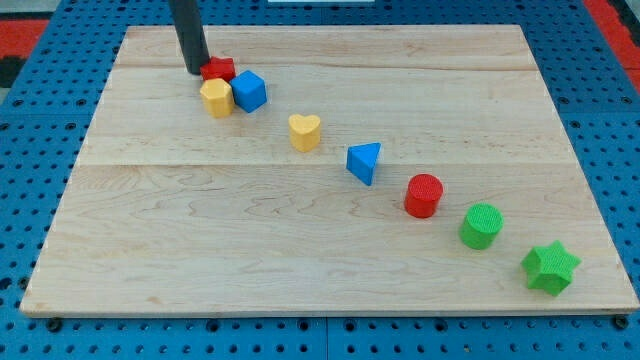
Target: Move the yellow hexagon diagonally to the bottom left of the blue triangle
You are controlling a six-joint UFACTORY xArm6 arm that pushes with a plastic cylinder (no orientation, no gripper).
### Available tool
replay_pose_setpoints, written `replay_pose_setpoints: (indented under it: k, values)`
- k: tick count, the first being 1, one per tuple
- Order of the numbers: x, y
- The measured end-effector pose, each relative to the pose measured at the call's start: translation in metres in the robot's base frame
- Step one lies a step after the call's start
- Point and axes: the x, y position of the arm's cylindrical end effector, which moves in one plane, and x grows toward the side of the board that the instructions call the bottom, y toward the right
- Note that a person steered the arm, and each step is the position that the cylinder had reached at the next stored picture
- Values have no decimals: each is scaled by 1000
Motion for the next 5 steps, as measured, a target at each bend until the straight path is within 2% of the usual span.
replay_pose_setpoints:
  k: [1, 2, 4, 5]
  values:
    - [32, 42]
    - [73, 18]
    - [179, 107]
    - [132, 61]
